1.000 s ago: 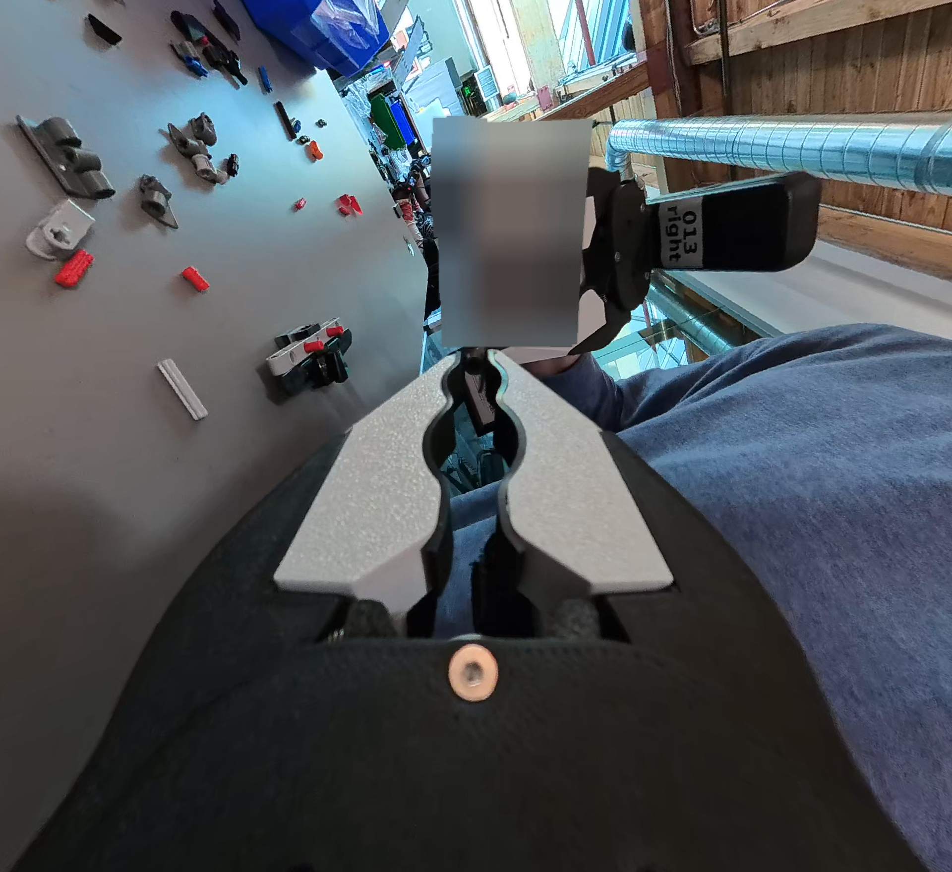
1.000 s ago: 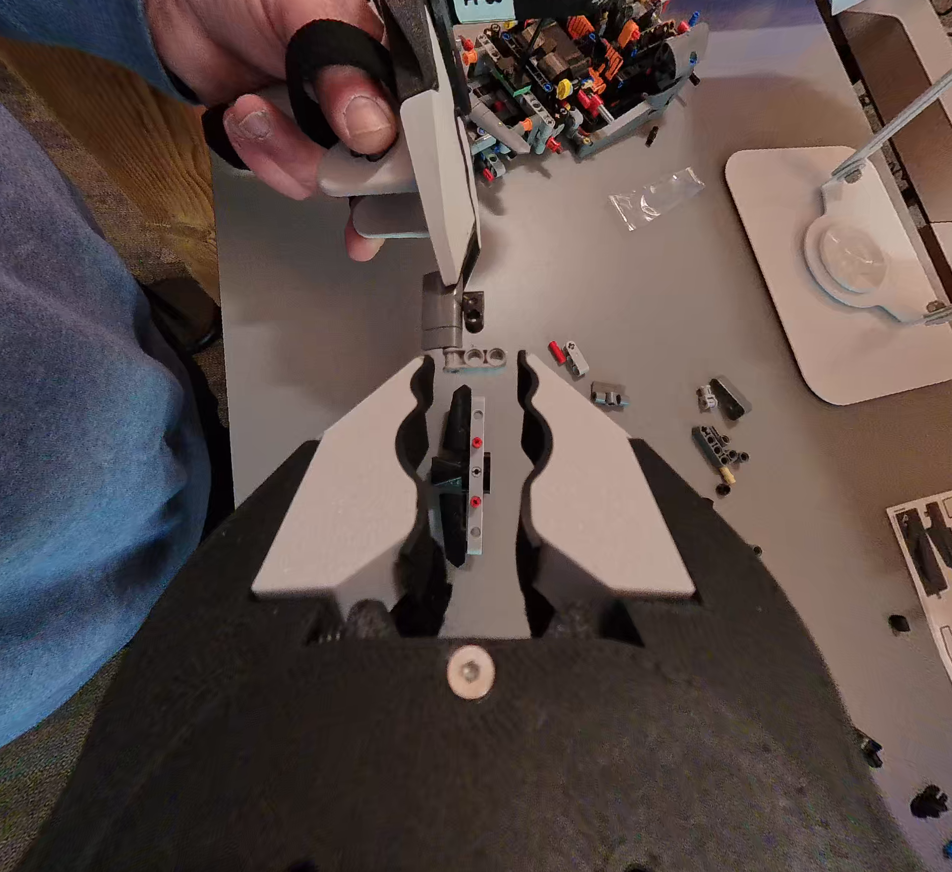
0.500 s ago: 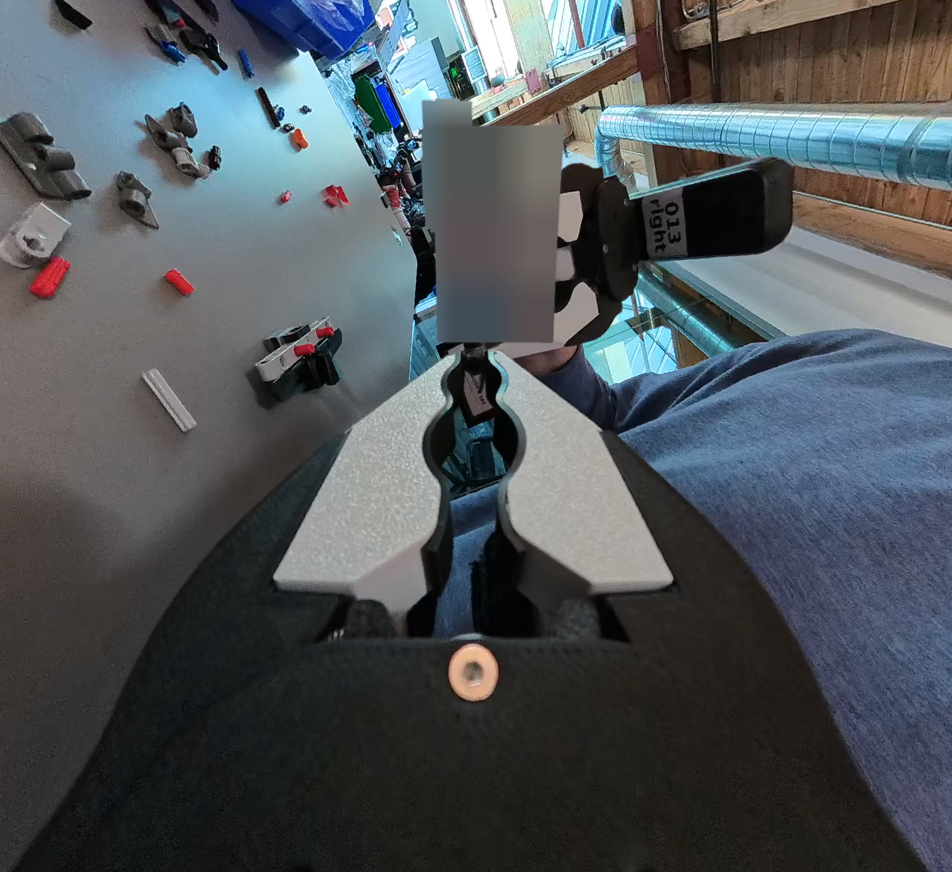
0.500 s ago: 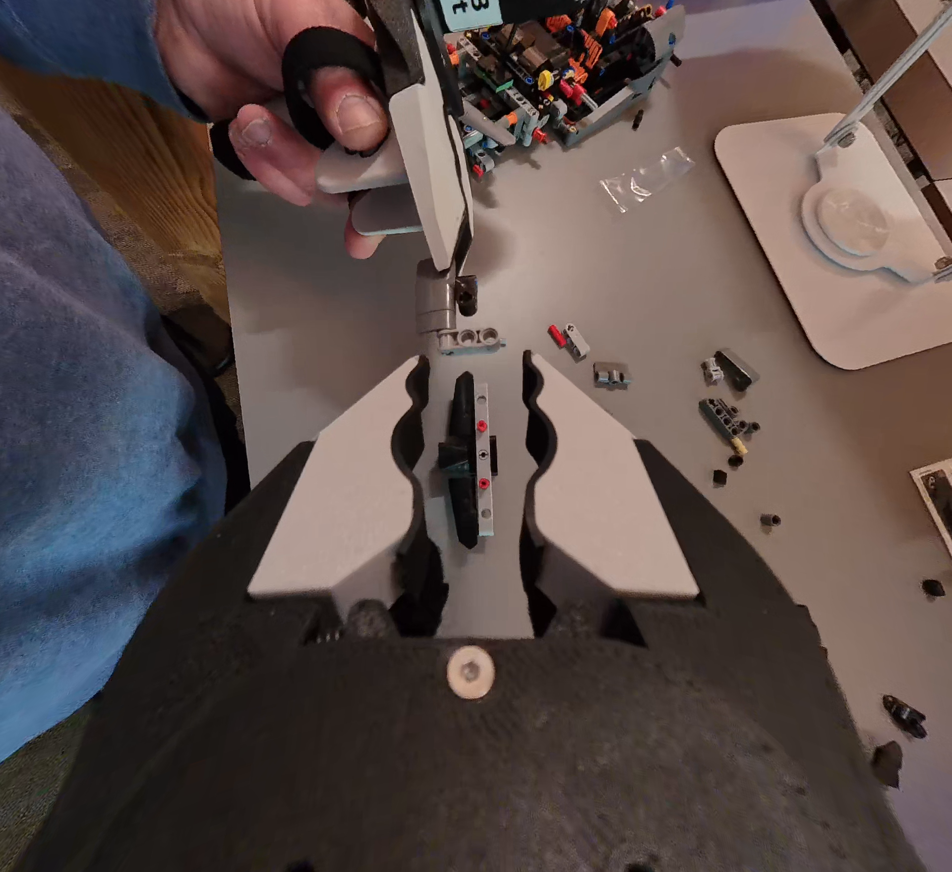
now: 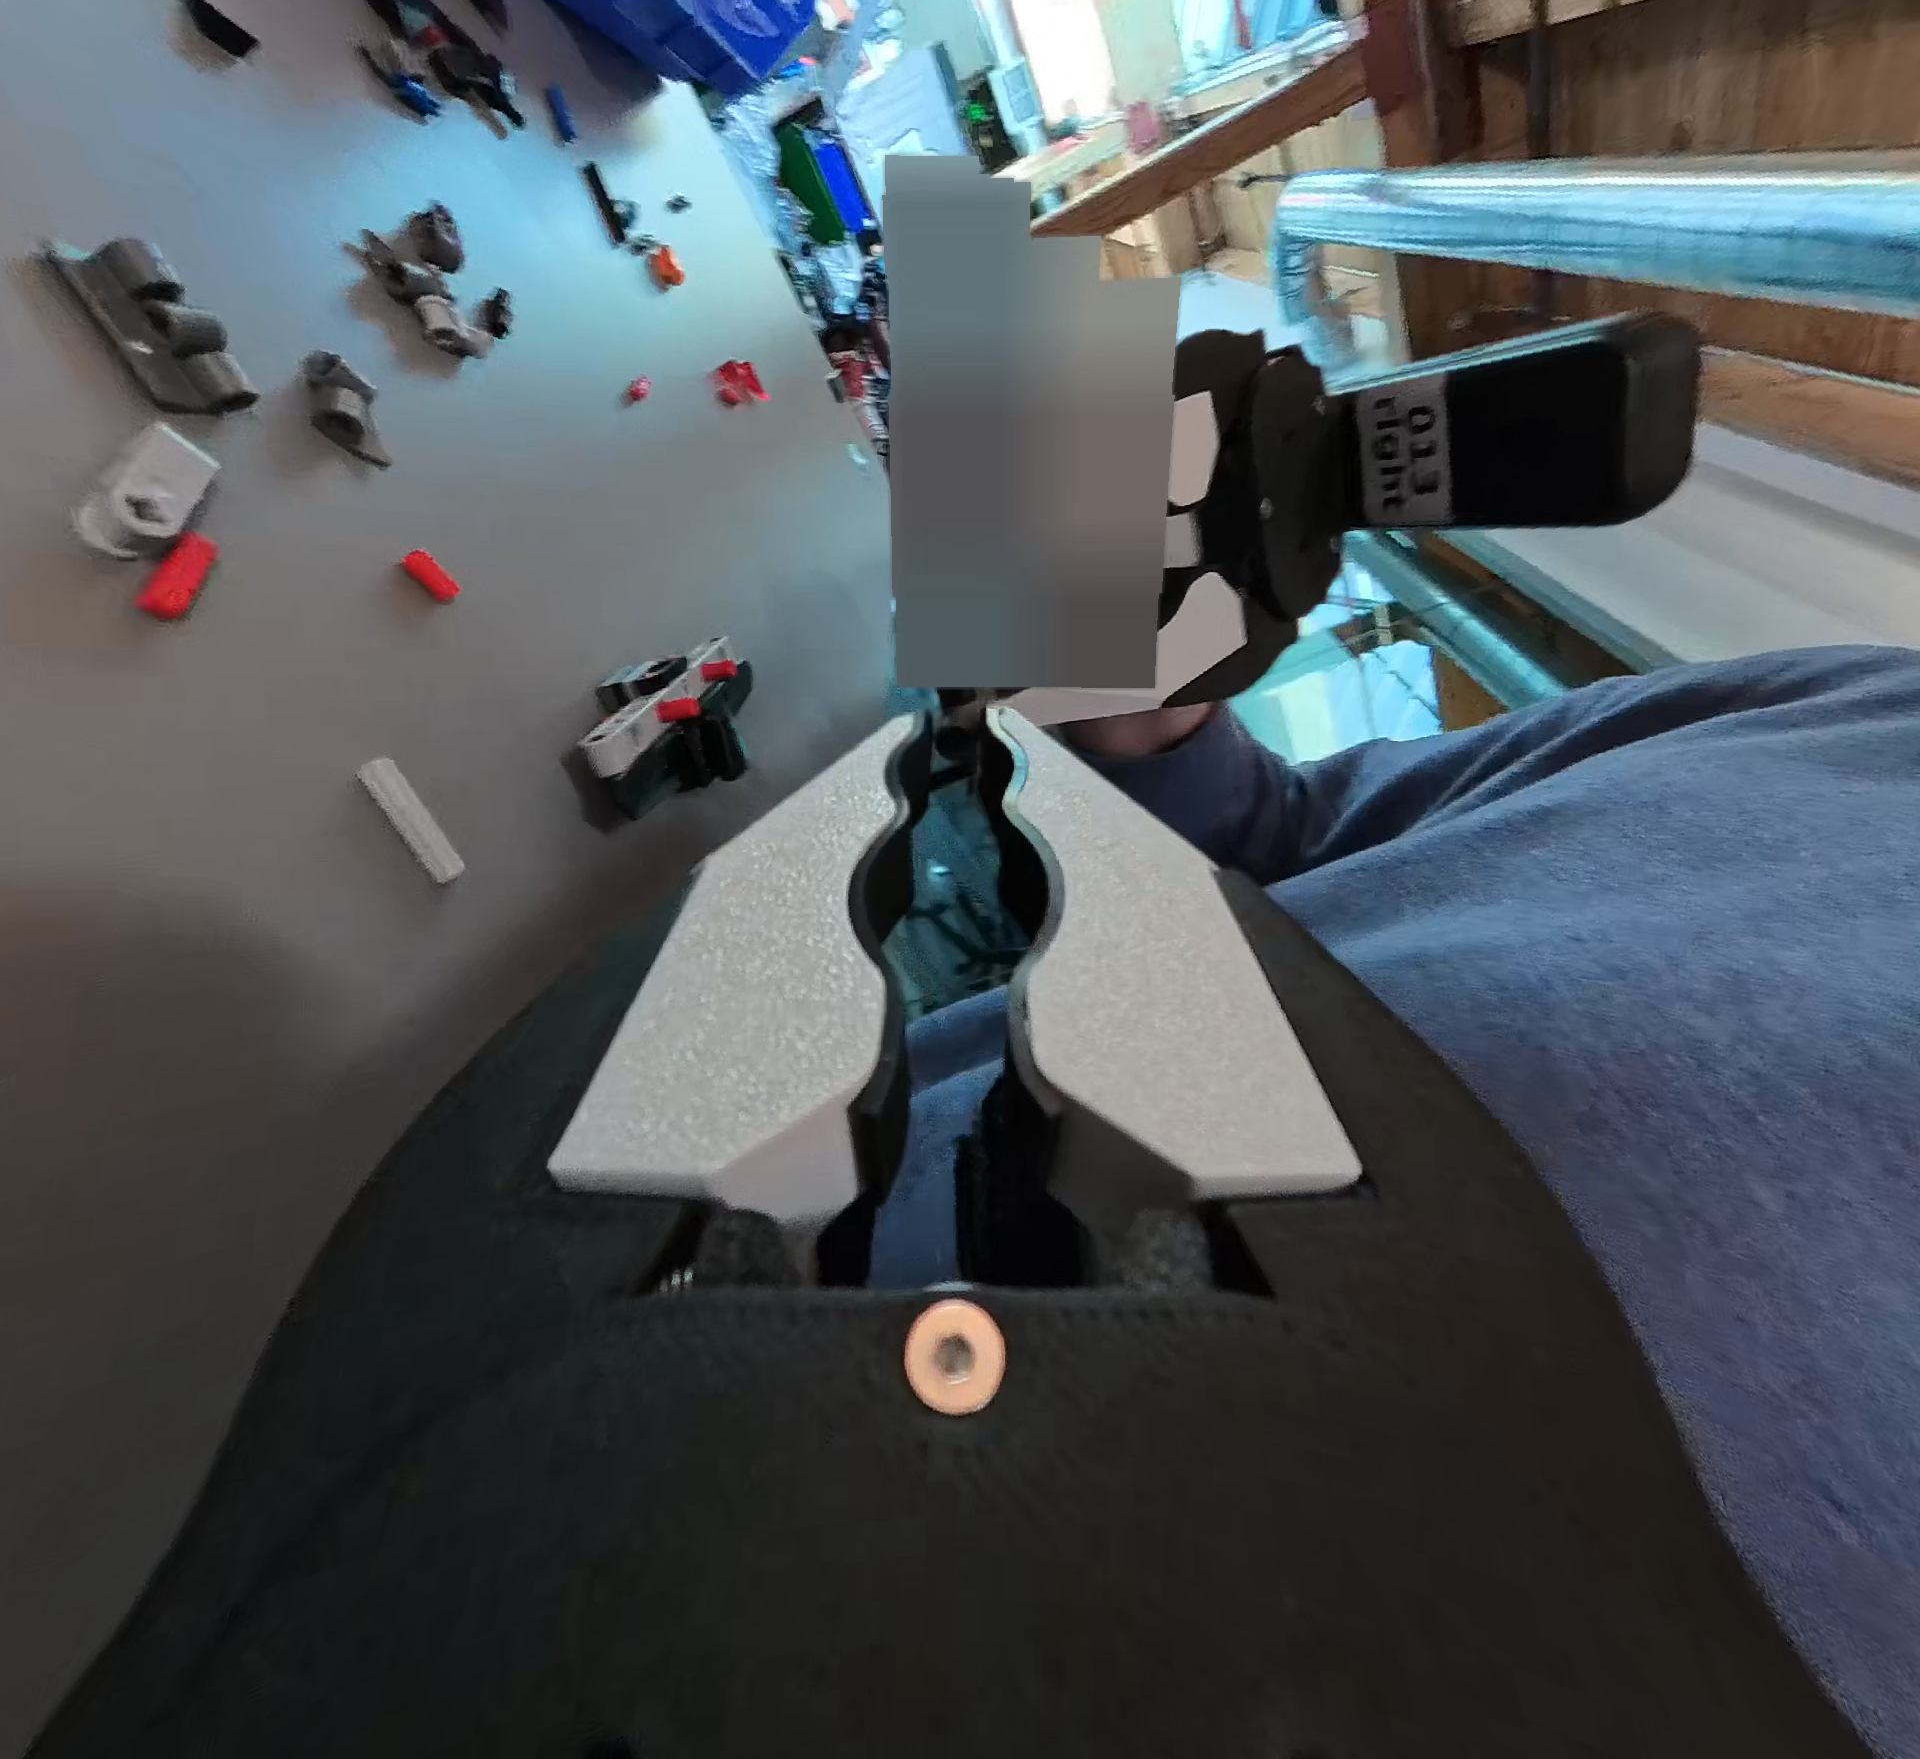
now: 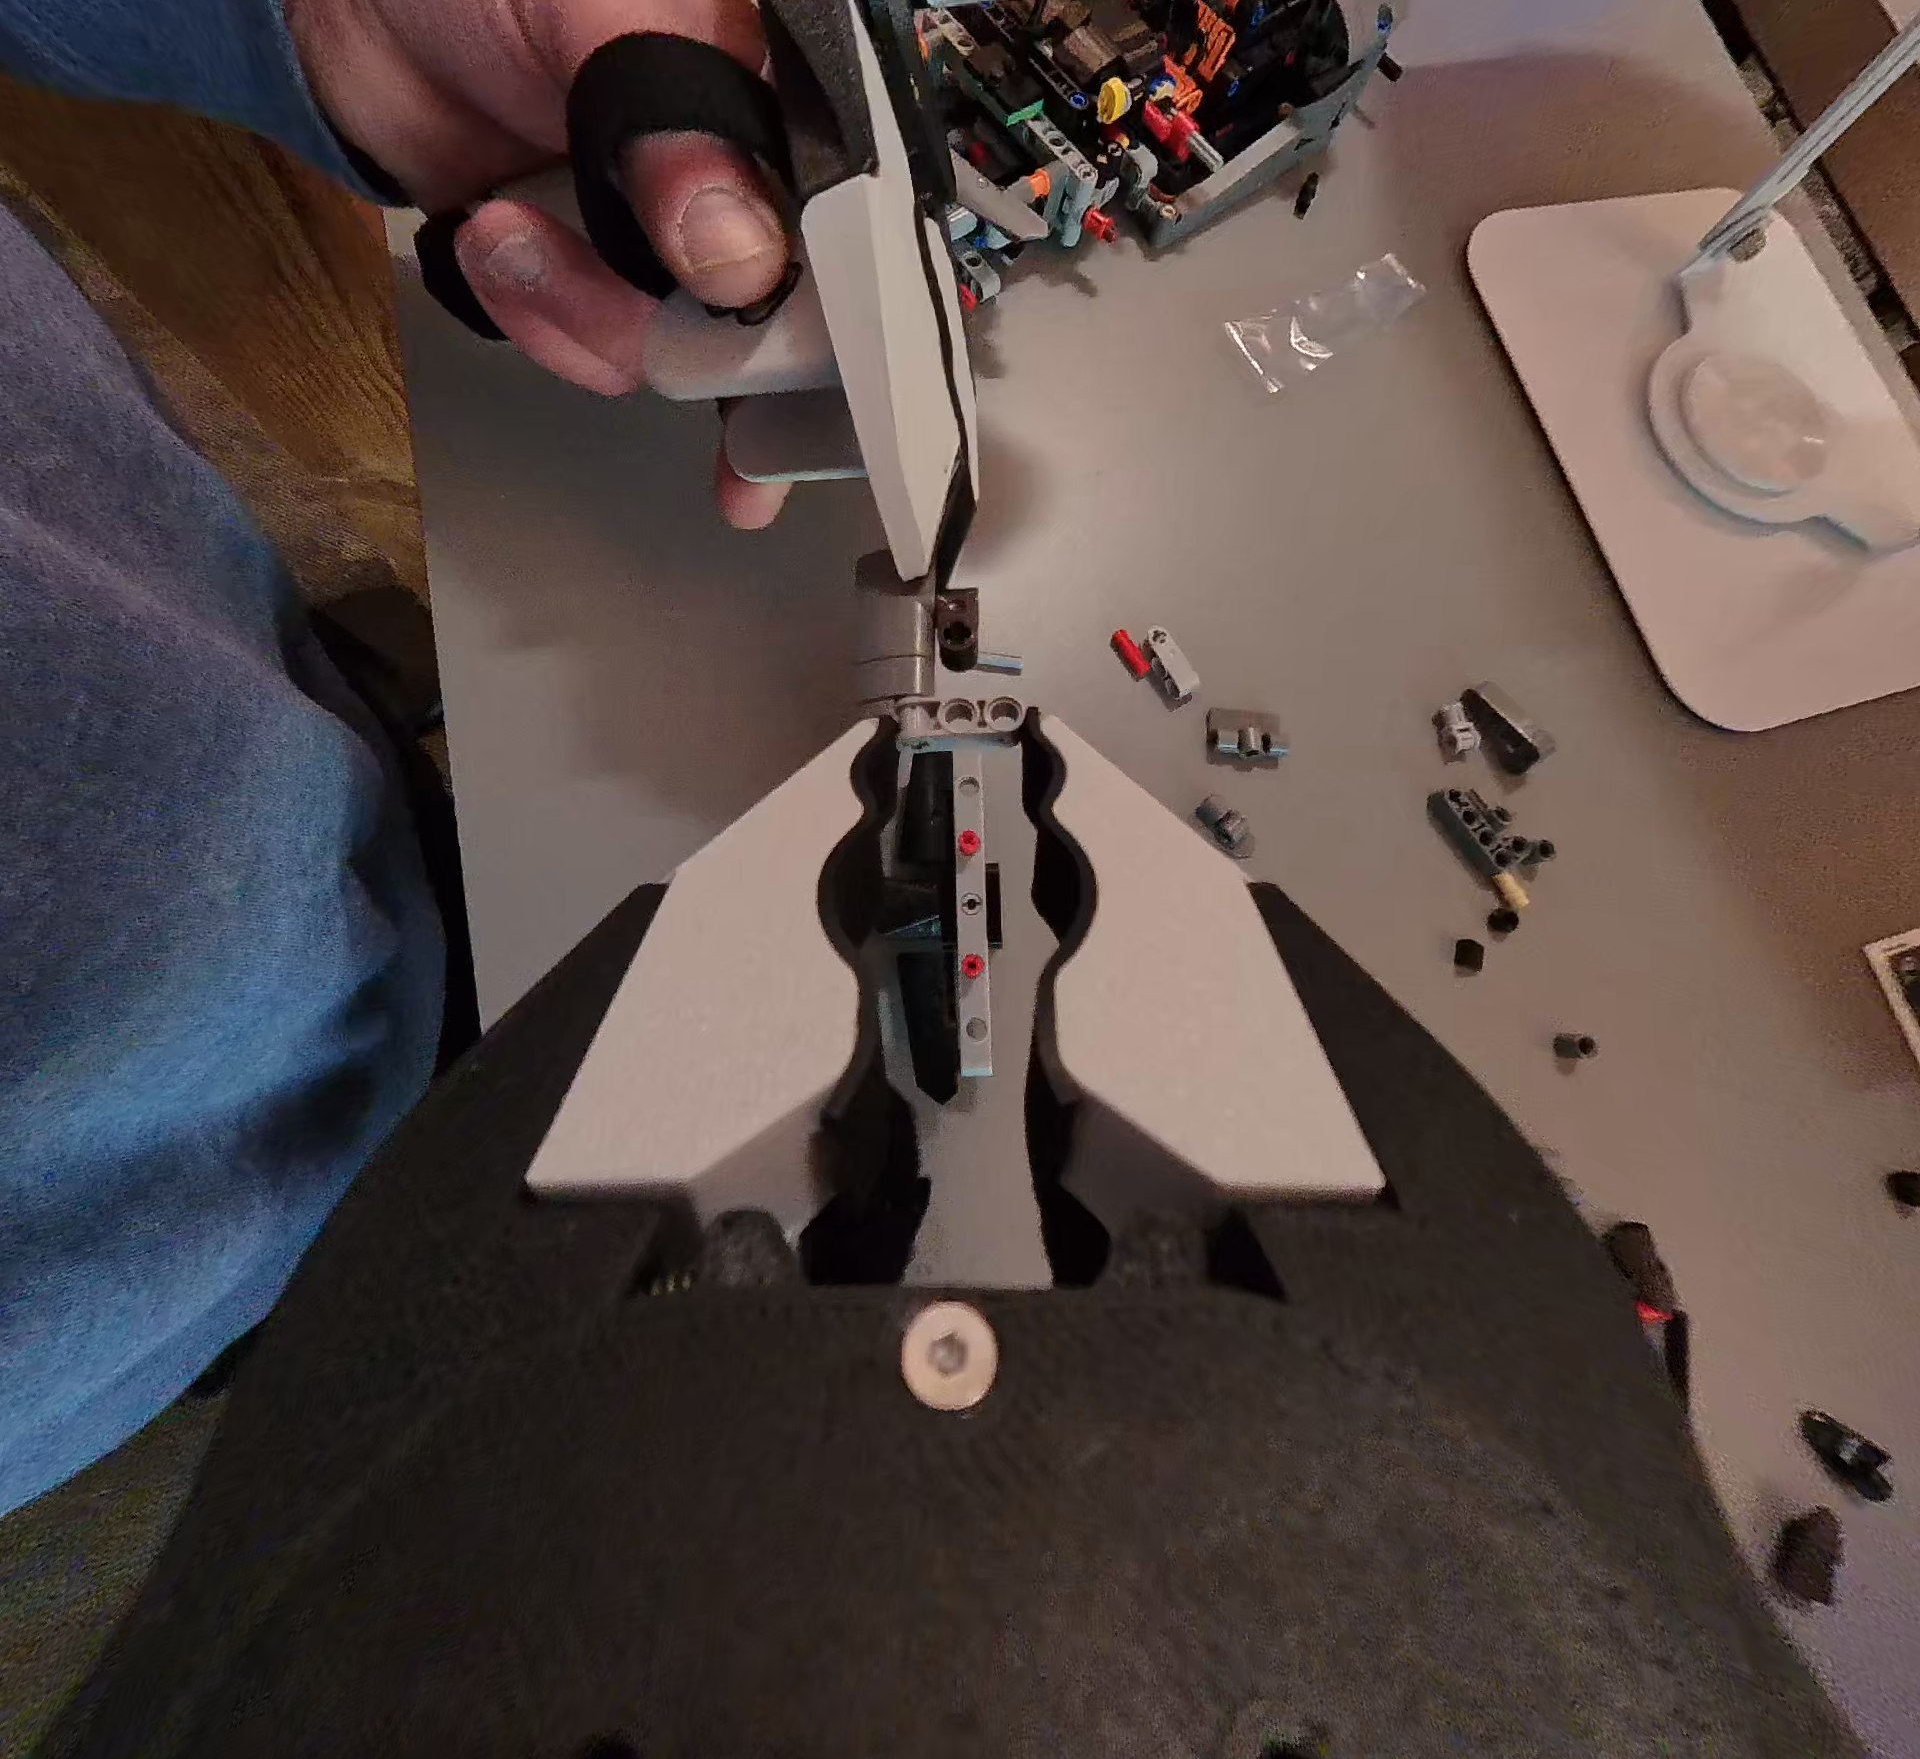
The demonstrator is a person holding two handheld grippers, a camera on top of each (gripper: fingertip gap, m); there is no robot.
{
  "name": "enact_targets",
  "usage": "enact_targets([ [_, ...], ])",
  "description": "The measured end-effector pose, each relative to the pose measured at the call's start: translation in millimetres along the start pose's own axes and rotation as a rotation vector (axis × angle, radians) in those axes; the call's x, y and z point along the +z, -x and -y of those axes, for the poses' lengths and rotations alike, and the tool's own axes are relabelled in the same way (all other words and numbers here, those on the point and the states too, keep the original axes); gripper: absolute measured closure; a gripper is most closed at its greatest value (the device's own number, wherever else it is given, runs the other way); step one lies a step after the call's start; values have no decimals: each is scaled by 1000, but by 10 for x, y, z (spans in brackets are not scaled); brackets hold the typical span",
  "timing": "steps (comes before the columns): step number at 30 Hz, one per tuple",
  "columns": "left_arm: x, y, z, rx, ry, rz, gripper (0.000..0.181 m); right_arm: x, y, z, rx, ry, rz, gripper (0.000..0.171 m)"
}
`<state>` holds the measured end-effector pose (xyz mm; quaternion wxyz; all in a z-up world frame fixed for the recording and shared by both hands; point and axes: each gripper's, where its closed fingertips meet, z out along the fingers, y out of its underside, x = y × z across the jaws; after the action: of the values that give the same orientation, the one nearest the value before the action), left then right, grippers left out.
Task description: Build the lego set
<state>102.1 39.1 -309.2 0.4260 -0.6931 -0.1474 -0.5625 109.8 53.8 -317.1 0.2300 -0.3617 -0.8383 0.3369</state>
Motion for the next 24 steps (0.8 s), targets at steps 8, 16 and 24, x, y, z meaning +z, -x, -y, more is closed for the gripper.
enact_targets([
  [8,-104,212,43,170,-16,205,155,101,-15,-170,82,-40,55,150],
  [16,-22,385,-117,214,59,299,157,272,-4,-400,102,-29,96,151],
  [24,26,506,-143,228,93,355,170,353,5,-492,129,-44,116,151],
])
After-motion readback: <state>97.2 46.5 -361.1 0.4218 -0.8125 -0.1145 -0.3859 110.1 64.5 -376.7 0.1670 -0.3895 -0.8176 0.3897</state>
